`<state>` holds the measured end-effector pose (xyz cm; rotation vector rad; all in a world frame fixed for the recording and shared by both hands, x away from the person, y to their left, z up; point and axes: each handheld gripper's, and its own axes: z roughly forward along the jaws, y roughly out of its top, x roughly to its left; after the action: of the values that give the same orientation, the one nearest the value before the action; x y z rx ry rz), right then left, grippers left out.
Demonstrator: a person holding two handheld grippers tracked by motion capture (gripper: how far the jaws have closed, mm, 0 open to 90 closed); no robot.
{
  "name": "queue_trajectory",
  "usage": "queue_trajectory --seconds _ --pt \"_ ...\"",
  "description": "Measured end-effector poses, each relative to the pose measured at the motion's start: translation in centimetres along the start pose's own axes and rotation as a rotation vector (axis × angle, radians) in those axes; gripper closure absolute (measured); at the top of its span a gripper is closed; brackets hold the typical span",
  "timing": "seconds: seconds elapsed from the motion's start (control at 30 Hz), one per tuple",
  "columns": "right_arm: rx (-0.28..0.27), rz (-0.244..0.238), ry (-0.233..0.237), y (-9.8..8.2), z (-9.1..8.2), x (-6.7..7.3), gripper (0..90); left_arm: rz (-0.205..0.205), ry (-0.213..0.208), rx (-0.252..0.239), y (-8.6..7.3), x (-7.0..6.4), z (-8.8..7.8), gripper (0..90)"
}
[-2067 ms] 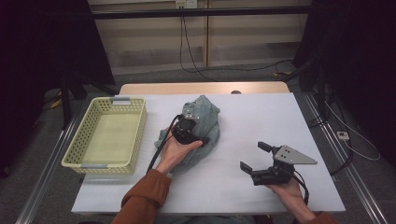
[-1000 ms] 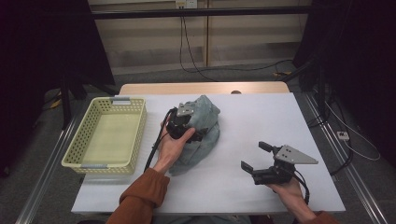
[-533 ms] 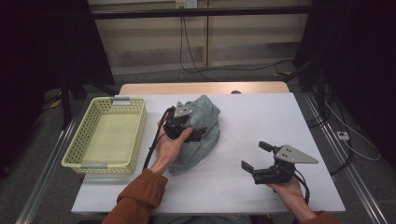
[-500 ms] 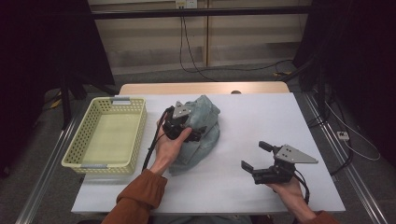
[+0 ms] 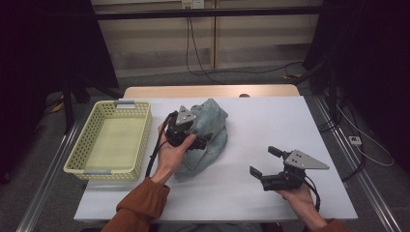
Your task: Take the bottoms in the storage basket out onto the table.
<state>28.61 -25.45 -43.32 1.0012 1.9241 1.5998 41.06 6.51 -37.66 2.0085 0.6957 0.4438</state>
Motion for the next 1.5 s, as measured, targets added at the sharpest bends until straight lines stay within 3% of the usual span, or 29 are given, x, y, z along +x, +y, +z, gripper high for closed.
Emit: queue_trajectory --seconds 0.03,0.17,0.3,0.67,1.5 --pt "0.000 -0.001 0.000 0.0 0.0 0.0 0.0 0.016 0.008 0.002 0.1 -0.2 -0.2 5.0" --pt "0.002 0.003 -0.004 0.0 0.1 0.0 0.0 0.010 -0.004 -0.019 0.2 -0.5 -0.8 4.7" --pt "0.003 -0.001 -0.002 0.0 0.1 0.1 0.0 0.017 0.012 -0.036 0.1 -0.7 -1.4 4.6" --pt "-0.001 -0.002 -0.005 0.0 -0.1 0.1 0.0 -0.010 0.018 -0.050 -0.6 -0.3 -2.7 4.8" --pt "0.000 -0.013 0.001 0.1 0.0 0.3 0.0 -0.004 0.051 -0.110 -0.8 -0.2 -6.5 4.8"
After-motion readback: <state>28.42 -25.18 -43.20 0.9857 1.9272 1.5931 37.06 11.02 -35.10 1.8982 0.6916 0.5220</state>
